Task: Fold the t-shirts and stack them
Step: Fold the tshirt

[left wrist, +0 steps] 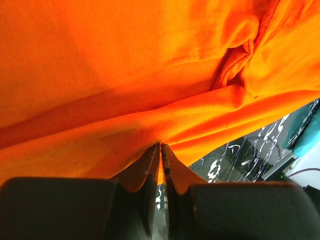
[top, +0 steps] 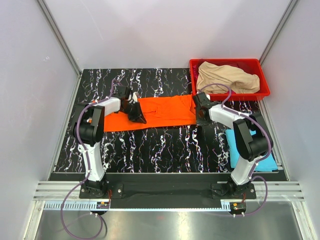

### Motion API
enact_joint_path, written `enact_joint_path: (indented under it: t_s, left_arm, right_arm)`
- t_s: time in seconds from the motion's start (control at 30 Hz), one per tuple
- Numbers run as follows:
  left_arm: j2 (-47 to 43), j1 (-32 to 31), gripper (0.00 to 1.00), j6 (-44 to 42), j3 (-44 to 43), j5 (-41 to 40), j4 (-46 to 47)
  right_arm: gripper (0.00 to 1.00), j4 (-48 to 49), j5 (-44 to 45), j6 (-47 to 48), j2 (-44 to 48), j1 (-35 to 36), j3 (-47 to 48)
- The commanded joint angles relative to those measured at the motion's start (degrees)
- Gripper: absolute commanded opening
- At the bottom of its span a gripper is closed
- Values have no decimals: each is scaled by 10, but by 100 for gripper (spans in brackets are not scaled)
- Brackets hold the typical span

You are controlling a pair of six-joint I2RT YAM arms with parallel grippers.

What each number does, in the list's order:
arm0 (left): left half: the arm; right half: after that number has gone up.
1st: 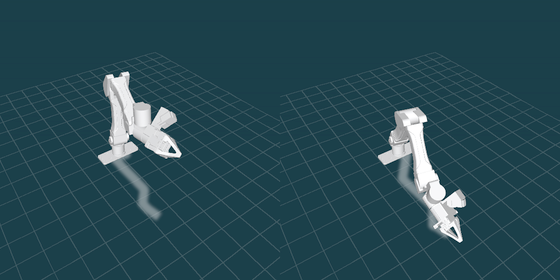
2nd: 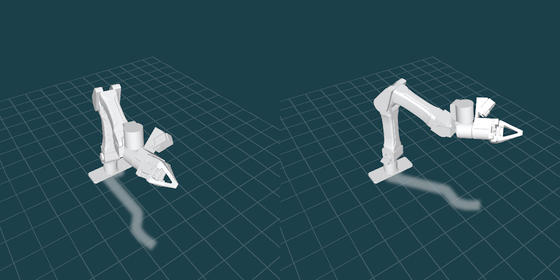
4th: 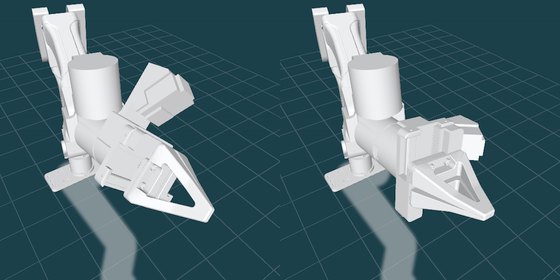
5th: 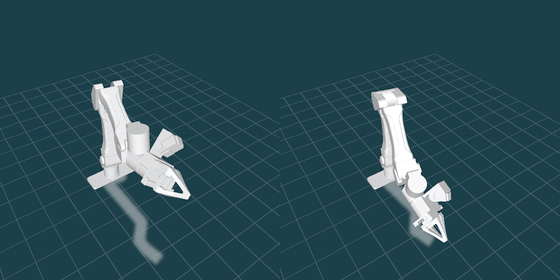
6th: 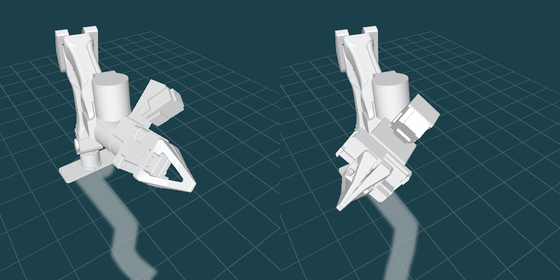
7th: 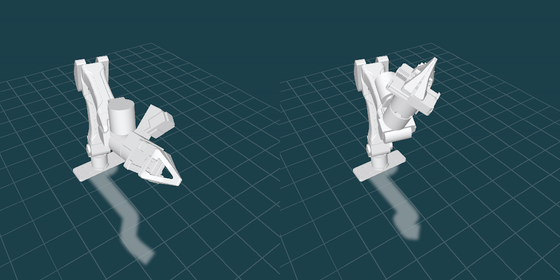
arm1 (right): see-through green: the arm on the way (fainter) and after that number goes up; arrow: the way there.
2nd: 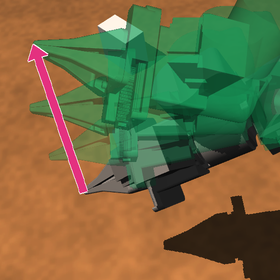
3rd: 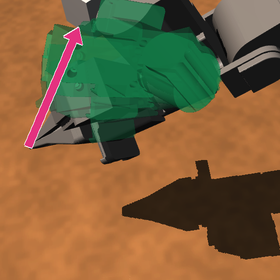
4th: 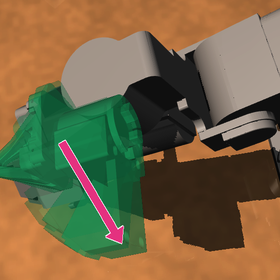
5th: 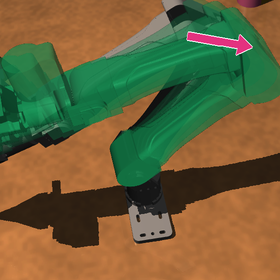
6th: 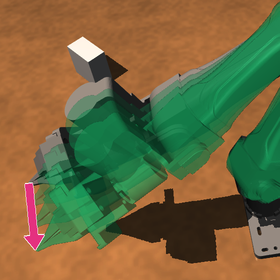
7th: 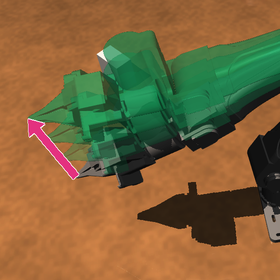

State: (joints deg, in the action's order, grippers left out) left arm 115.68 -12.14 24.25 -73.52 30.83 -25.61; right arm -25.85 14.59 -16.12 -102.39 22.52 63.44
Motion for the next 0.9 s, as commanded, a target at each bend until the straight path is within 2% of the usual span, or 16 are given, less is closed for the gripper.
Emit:
enact_joint_path:
  t_s: [0.0,0.13,0.3,0.4,0.5,0.63,0.67,0.73,0.87]
  left_arm:
    - [24,10,14,-41,-2,-68,-34]
    - [-28,-1,18,-47,-9,-54,-58]
    - [-105,-1,23,-28,0,-31,-65]
    - [-157,5,24,-30,-6,-55,-81]
    - [-234,17,29,-36,-7,-101,-97]
    - [-300,51,36,-47,-4,-162,-112]
    - [-312,59,37,-50,-1,-174,-115]
    - [-338,76,37,-63,5,-203,-132]
    - [-374,119,39,-99,36,-234,-142]
  right_arm:
    - [17,-43,71,19,10,-6,11]
    - [35,-57,27,7,60,-6,8]
    - [45,-111,-23,-10,94,-6,51]
    - [49,-122,-65,-43,98,-5,90]
    - [53,-122,-108,-89,68,12,143]
    - [59,-139,-102,-166,13,52,220]
    - [60,-141,-95,-184,3,66,232]
    - [69,-162,-74,-243,-33,80,271]
    - [71,-210,-90,-340,-115,91,344]
